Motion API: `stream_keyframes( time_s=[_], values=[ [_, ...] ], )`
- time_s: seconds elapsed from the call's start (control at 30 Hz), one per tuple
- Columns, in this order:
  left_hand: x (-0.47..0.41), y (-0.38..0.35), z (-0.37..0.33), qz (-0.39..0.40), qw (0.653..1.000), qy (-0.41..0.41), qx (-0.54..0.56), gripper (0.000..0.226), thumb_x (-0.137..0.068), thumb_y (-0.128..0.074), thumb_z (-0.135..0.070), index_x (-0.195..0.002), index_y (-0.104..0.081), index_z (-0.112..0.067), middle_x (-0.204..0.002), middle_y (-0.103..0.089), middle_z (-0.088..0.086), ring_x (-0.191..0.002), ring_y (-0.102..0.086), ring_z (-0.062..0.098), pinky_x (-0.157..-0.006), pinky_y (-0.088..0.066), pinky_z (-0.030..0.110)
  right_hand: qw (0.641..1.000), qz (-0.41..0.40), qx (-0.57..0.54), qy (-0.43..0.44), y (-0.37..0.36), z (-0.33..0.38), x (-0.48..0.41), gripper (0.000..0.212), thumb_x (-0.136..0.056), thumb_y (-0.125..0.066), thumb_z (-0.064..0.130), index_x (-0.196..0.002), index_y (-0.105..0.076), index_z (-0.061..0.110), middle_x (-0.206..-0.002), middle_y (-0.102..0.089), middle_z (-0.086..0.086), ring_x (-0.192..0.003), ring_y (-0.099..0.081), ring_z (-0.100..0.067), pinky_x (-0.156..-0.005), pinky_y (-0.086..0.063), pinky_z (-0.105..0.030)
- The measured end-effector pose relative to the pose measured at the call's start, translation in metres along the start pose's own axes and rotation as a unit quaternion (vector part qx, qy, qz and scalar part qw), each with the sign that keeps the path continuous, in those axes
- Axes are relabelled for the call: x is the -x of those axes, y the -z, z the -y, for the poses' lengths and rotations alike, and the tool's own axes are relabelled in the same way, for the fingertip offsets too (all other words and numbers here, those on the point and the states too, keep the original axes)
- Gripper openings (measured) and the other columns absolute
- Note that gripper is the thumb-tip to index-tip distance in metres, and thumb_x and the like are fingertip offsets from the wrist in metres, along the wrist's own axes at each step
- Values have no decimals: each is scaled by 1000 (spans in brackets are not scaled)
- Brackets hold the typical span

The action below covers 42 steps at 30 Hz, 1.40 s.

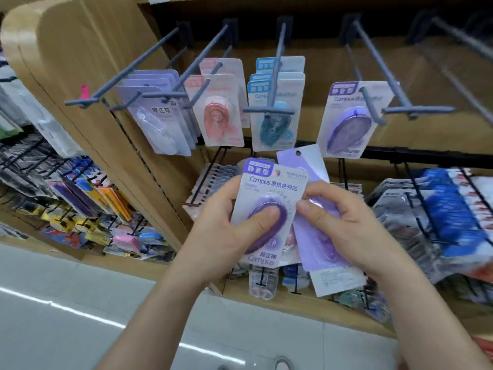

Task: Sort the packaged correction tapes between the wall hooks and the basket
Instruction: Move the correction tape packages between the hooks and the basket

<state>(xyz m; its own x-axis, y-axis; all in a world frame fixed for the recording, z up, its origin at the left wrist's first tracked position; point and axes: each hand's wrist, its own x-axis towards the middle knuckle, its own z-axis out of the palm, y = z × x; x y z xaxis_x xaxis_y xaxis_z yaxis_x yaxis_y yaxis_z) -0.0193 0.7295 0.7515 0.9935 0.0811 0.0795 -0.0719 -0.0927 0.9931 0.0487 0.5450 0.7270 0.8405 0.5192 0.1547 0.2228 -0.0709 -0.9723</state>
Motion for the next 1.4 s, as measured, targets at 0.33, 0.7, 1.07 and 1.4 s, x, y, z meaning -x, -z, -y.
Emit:
stream_keyframes(
  time_s=[0.33, 0.7, 1.07, 1.4],
  values=[
    [-47, -82, -33, -74, 991, -82, 71, 15, -87, -73, -12, -74, -75, -17, -70, -74, 2, -64, -65, 12, -62, -54, 31, 992, -124, 39, -5, 56, 3, 36, 16, -87, -60, 39, -94, -70, 29, -99, -70, 16, -89, -61, 3, -77, -44, -10],
    [-69, -99, -46, -91, 980, -148, 97, 14, -89, -69, -7, -81, -72, -17, -75, -73, -6, -74, -68, 9, -67, -56, 28, 988, -147, 36, -18, 63, 16, 38, 18, -84, -61, 44, -92, -71, 32, -101, -71, 7, -86, -64, -23, -63, -52, -27],
    [-35, -83, -13, -29, 992, -109, 48, 57, -82, -76, -6, -119, -56, -45, -102, -73, 3, -88, -74, 24, -78, -61, 43, 981, -190, -14, -25, 59, 12, 24, 15, -97, -57, 18, -89, -66, 27, -79, -65, 27, -69, -58, 10, -59, -42, -4],
    [-90, -97, 3, -182, 971, -125, -95, 42, -86, -75, -20, -120, -65, -43, -102, -74, -2, -82, -67, 24, -82, -58, 48, 965, -238, -54, -92, 67, -7, 43, 73, -87, -72, 21, -129, -37, 68, -150, -43, 16, -129, -51, -5, -57, -52, -13]
  ],
)
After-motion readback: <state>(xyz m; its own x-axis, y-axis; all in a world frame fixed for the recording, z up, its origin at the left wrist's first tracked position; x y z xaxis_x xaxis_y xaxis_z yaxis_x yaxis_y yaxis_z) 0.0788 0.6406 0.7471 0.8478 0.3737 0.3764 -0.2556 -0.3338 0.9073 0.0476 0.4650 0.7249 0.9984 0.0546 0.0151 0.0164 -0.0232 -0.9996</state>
